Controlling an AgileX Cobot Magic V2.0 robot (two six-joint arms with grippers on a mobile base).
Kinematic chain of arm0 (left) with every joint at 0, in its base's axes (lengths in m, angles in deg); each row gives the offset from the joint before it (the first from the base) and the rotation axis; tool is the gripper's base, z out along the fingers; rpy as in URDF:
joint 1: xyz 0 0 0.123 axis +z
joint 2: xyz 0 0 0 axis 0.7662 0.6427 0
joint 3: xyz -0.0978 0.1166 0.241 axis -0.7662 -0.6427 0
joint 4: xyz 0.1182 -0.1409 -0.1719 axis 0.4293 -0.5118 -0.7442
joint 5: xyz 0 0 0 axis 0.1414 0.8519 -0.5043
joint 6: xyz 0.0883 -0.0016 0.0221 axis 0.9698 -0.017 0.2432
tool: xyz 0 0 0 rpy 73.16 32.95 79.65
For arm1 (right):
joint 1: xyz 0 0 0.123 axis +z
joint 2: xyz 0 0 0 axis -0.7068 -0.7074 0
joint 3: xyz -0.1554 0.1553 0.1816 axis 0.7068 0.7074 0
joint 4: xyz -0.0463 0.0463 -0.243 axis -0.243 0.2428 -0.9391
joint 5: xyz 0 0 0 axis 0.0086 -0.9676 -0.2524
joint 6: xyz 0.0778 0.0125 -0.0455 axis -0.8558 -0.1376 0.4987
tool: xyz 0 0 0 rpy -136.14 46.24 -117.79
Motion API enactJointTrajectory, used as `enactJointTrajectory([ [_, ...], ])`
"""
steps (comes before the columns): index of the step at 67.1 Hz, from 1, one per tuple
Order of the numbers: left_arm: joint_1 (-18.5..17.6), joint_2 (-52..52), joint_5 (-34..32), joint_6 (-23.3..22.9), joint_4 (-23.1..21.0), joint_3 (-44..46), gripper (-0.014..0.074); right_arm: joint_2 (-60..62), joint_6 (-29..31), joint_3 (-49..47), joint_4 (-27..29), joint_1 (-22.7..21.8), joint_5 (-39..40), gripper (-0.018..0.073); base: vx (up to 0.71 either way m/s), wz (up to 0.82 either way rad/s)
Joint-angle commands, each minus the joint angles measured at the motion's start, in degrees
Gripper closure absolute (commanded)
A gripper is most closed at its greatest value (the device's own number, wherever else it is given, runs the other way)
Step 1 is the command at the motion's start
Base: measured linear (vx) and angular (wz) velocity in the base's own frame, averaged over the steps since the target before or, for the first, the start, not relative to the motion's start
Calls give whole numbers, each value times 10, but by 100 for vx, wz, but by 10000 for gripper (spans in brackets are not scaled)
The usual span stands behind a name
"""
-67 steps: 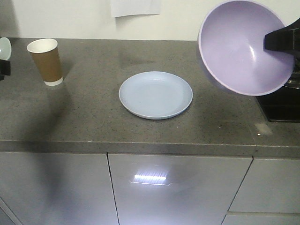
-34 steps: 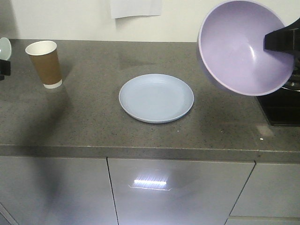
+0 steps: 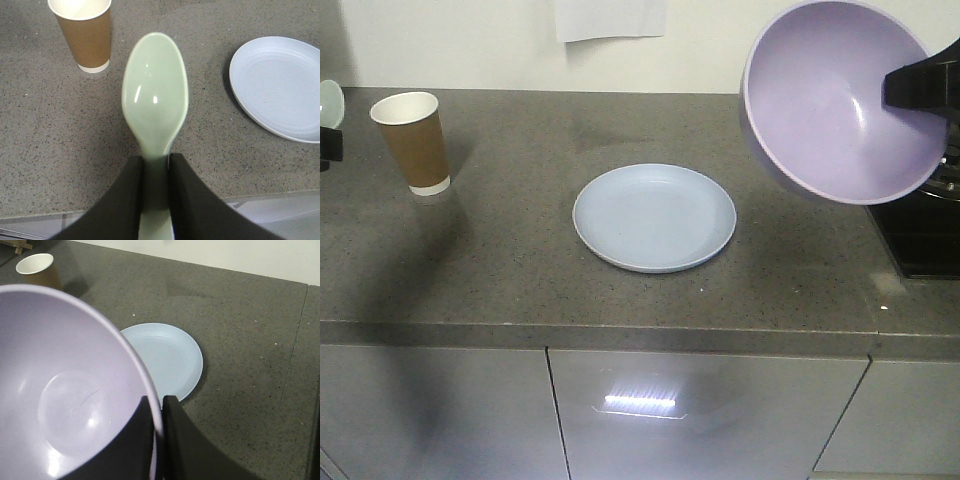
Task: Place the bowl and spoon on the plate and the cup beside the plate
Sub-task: 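Continue driving forward until the plate is close below the grippers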
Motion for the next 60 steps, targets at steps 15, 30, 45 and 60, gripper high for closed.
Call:
enactJointTrajectory([
  [15,-2,-10,-33,-6,-8,13,603,11,4,-18,15,-4,35,564,4,0],
  [30,-2,-10,-33,-6,-8,13,603,11,4,-18,15,-4,35,564,5,0],
  [45,-2,-10,-33,-6,-8,13,603,11,4,-18,15,-4,35,564,5,0],
  [60,-2,-10,-33,-6,-8,13,603,11,4,-18,15,-4,35,564,4,0],
])
